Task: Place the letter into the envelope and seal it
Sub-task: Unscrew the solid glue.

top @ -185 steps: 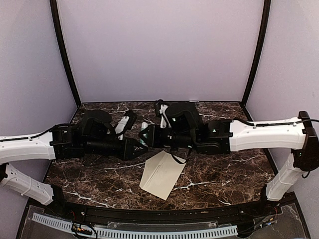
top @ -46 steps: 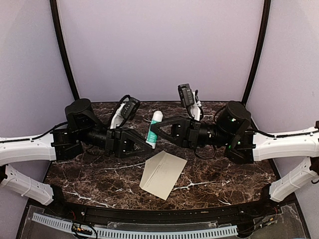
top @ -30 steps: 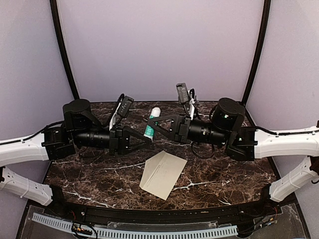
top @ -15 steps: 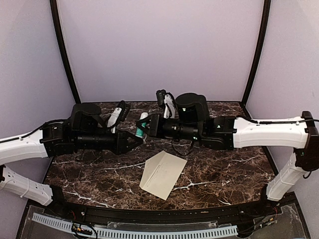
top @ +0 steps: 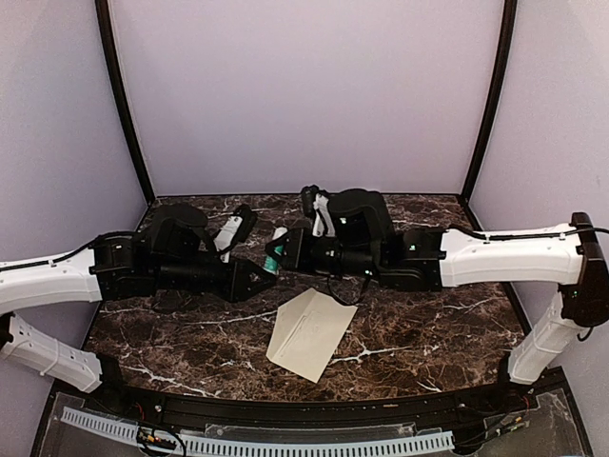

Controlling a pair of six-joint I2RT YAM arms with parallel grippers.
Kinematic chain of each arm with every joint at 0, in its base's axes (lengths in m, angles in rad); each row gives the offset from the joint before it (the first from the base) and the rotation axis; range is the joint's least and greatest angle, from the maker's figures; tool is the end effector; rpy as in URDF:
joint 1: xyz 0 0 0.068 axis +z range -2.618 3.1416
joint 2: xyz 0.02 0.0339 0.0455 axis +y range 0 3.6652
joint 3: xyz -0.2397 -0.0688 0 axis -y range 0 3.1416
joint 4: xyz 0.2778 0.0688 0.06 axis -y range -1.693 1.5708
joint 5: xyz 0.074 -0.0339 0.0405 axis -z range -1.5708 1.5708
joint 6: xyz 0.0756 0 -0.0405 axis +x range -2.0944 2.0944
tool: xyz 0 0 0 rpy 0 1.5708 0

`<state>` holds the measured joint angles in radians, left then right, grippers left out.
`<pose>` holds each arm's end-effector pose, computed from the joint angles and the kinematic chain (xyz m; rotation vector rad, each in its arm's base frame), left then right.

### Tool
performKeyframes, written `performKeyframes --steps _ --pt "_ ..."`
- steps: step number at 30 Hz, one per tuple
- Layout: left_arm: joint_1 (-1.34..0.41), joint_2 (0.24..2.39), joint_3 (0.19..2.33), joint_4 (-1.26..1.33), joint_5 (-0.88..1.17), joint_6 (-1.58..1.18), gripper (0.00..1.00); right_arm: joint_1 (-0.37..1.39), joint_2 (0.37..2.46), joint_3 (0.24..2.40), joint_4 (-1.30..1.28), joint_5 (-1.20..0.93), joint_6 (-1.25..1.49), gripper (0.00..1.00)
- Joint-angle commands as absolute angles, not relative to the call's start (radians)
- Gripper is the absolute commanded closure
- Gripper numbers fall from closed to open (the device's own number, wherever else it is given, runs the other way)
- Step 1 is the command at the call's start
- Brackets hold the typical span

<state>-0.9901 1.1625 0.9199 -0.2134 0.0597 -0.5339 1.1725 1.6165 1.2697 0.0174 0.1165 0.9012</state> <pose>0.1845 -0.2893 0.2592 0.5328 2.1158 -0.9859 0.1841 0.4148 0.2667 -0.1989 2.1101 1.2404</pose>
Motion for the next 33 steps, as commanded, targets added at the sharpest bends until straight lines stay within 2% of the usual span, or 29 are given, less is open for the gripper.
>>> performKeyframes --steps 1,8,12,17,23,33 --pt "-0.972 1.119 0.911 -0.101 0.094 -0.562 1.0 1.203 1.488 1.176 0.137 0.055 0.86 0.71" --pt "-0.963 1.089 0.886 0.004 0.233 -0.571 1.0 1.195 1.28 1.029 0.246 0.045 0.767 0.43" --pt "-0.96 1.086 0.879 0.108 0.391 -0.56 1.0 1.169 1.191 0.904 0.375 -0.038 0.733 0.31" --pt "-0.96 1.103 0.875 0.256 0.63 -0.58 1.0 1.143 1.15 0.783 0.632 -0.206 0.732 0.22" --pt "-0.962 1.126 0.86 0.412 0.806 -0.646 1.0 1.144 1.223 0.811 0.769 -0.374 0.731 0.22" --pt "-0.962 1.126 0.855 0.429 0.826 -0.661 1.0 1.158 1.312 0.903 0.8 -0.448 0.713 0.44"
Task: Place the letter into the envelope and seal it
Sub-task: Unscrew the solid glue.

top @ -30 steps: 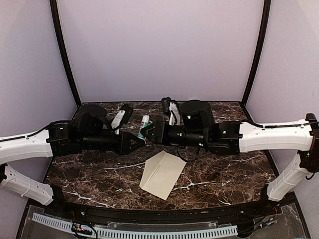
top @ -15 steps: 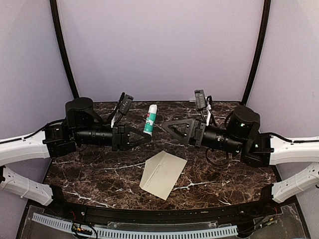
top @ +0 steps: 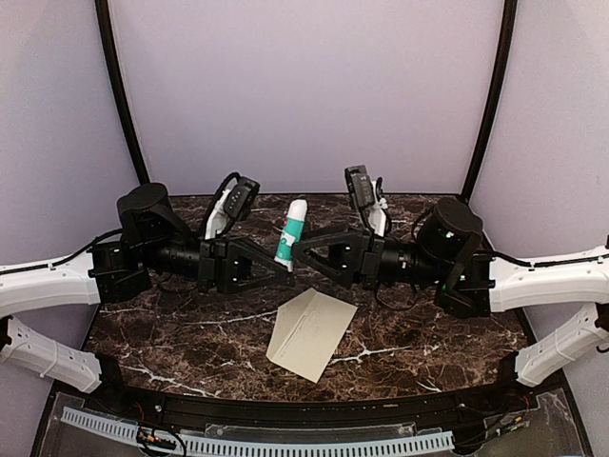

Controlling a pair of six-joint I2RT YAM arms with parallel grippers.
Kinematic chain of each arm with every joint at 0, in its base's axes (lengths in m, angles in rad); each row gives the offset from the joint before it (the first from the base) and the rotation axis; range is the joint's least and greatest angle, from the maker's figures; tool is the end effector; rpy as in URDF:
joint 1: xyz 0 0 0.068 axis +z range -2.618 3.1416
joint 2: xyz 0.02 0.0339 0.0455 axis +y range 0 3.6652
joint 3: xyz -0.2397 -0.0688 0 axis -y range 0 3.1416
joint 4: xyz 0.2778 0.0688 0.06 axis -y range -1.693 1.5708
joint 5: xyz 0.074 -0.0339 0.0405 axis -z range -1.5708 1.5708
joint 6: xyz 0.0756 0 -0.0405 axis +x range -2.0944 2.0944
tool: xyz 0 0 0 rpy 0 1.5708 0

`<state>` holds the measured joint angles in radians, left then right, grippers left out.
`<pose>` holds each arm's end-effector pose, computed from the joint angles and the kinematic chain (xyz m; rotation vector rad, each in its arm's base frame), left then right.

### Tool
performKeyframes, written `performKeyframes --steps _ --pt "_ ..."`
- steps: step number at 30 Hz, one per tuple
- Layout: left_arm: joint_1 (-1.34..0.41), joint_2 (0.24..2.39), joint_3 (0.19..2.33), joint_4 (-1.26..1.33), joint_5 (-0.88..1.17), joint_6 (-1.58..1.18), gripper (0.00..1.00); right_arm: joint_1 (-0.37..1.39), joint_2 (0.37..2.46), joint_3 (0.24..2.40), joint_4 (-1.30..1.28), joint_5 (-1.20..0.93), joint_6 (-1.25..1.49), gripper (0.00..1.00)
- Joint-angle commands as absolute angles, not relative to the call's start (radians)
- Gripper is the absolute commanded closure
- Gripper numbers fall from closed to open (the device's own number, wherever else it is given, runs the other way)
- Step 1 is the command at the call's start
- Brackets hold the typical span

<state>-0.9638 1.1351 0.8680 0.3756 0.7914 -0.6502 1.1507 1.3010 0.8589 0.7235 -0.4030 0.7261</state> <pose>0.1435 -0.3009 0.3291 1.0132 1.5046 -1.7991 0.1241 0.3506 0.3198 -0.7209 1.3930 1.8066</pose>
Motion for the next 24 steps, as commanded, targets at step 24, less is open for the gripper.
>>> performKeyframes --steps 24 --pt "-0.961 1.132 0.848 0.44 0.813 -0.665 1.0 1.167 1.361 0.918 0.813 -0.443 0.733 0.85"
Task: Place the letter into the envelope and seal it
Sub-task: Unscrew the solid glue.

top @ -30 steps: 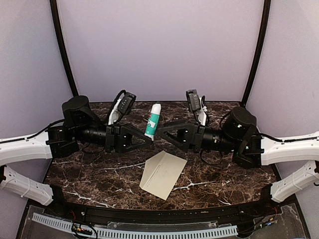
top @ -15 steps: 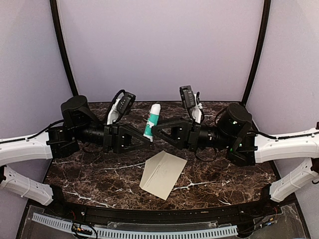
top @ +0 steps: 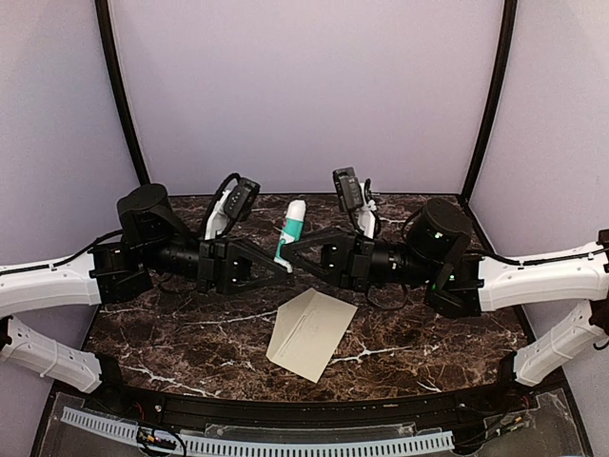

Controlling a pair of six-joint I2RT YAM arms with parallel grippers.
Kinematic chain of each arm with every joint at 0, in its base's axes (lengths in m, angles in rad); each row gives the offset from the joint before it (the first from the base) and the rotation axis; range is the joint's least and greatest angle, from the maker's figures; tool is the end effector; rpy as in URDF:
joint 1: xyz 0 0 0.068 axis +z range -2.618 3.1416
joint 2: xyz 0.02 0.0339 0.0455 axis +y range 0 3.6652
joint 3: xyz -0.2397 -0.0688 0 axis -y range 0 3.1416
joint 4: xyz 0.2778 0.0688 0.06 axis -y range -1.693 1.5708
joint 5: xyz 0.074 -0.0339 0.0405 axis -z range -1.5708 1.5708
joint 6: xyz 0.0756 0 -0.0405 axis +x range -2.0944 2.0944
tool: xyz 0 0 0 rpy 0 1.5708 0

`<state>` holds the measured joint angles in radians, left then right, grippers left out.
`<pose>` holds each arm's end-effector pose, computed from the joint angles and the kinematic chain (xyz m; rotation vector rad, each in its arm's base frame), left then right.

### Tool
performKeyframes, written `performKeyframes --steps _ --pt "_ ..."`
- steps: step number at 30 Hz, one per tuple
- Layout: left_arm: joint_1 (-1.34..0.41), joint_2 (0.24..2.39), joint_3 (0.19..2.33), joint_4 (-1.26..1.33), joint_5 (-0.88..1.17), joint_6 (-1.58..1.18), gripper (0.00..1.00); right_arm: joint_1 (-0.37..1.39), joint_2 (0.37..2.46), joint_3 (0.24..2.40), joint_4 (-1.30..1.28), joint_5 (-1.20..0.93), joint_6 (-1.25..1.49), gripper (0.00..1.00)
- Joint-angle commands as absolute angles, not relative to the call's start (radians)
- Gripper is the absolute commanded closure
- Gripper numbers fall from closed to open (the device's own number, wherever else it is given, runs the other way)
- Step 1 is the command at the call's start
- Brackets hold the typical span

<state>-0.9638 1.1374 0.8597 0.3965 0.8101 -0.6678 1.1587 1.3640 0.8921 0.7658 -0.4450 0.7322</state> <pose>0.1422 -0.3008 0.3275 1.0225 1.5012 -1.8224 0.1230 0.3627 0.3165 -0.7666 1.3732 1.8426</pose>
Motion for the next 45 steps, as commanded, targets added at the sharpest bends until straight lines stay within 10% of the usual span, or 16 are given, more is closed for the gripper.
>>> performKeyframes --steps 1,7,14,29,45 --pt "-0.961 1.129 0.848 0.435 0.801 -0.665 0.94 1.167 1.359 0.916 0.812 -0.439 0.734 0.88" --pt "-0.961 1.09 0.856 0.358 0.711 -0.629 0.45 1.164 1.332 0.902 0.773 -0.393 0.732 0.95" --pt "-0.958 1.022 0.867 0.252 0.599 -0.586 0.28 1.152 1.307 0.89 0.686 -0.387 0.716 0.98" --pt "-0.957 1.101 0.926 0.256 0.565 -0.615 0.26 1.17 1.339 0.972 0.406 -0.434 0.636 1.0" --pt "-0.956 1.128 0.9 0.342 0.597 -0.668 0.63 1.175 1.371 1.01 0.341 -0.425 0.616 1.0"
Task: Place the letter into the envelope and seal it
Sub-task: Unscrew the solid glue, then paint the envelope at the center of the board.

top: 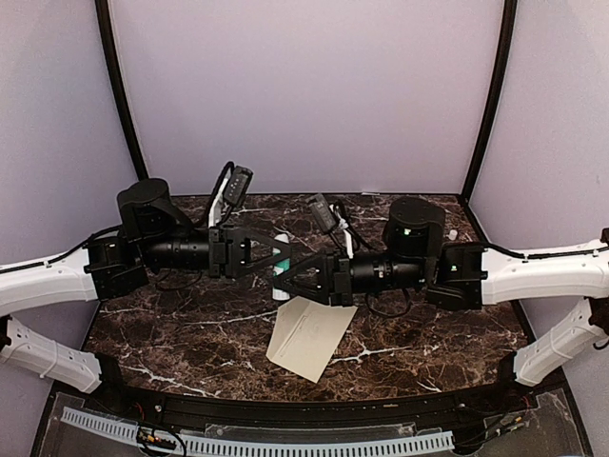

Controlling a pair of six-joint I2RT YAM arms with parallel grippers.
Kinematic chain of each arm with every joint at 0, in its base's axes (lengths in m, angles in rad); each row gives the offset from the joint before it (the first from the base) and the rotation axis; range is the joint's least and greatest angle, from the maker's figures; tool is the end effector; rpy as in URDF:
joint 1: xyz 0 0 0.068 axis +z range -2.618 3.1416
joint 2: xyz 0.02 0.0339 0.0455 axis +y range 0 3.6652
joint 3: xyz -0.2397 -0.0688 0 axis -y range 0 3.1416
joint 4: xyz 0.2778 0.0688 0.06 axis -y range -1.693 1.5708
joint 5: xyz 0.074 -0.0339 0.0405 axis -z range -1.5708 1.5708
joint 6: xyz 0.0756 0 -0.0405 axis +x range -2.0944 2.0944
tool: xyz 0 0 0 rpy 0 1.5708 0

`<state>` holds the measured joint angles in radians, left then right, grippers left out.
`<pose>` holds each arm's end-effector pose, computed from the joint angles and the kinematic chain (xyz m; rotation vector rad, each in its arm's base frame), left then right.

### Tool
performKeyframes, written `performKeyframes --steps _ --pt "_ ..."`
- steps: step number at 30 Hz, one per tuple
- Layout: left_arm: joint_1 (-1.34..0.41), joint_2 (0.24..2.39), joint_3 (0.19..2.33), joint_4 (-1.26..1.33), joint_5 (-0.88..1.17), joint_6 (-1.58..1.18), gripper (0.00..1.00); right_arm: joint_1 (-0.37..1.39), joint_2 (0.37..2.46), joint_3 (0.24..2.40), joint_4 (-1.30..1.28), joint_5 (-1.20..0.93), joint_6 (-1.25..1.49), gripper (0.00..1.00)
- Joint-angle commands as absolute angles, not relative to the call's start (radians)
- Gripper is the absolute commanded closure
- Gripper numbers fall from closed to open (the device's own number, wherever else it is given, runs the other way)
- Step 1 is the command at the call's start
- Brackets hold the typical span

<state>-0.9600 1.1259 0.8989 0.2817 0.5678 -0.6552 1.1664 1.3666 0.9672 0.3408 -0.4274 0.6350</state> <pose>0.1609 -0.3007 0.3333 0.7830 1.6154 -1.6555 0.1259 0.3738 0.2871 -0.8702 1.7235 1.6530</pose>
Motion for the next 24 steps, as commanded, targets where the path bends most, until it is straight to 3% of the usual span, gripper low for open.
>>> performKeyframes --steps 1,11,18,21,24 --pt "-0.956 1.131 0.899 0.346 0.601 -0.671 0.64 1.176 1.37 1.012 0.336 -0.42 0.614 1.0" --pt "-0.955 1.142 0.893 0.347 0.614 -0.686 0.73 1.176 1.368 1.004 0.333 -0.404 0.612 1.0" --pt "-0.956 1.139 0.892 0.342 0.605 -0.691 0.91 1.175 1.341 0.99 0.329 -0.366 0.613 0.98" --pt "-0.956 1.136 0.901 0.343 0.577 -0.69 0.97 1.176 1.31 0.966 0.349 -0.312 0.62 0.77" --pt "-0.956 1.135 0.92 0.351 0.472 -0.697 1.0 1.176 1.265 0.909 0.445 -0.232 0.653 0.48"
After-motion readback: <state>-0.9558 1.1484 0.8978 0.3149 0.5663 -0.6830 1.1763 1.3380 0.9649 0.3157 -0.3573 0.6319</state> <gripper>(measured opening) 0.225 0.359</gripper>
